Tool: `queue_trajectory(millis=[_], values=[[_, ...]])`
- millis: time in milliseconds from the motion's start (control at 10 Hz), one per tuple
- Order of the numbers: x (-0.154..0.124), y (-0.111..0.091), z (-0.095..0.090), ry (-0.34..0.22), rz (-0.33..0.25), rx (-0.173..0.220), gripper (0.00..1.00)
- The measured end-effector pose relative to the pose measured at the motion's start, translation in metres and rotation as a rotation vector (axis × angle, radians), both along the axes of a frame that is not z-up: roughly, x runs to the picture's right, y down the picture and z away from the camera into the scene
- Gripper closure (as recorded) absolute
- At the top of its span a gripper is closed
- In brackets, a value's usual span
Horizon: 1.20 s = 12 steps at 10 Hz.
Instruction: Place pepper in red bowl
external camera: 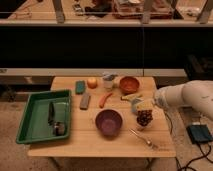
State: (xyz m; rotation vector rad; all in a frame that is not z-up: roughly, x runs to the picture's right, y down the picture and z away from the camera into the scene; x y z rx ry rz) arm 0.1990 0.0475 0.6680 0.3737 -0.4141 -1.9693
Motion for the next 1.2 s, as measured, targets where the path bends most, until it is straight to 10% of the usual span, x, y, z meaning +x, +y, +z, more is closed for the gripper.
queue_trajectory(millis=[400,1200], values=[[-0.001,-0.006,0.001,0.008,-0.005,-0.032,0.20],[-0.058,-0.126,0.064,0.074,-0.029,-0.134,0.20]])
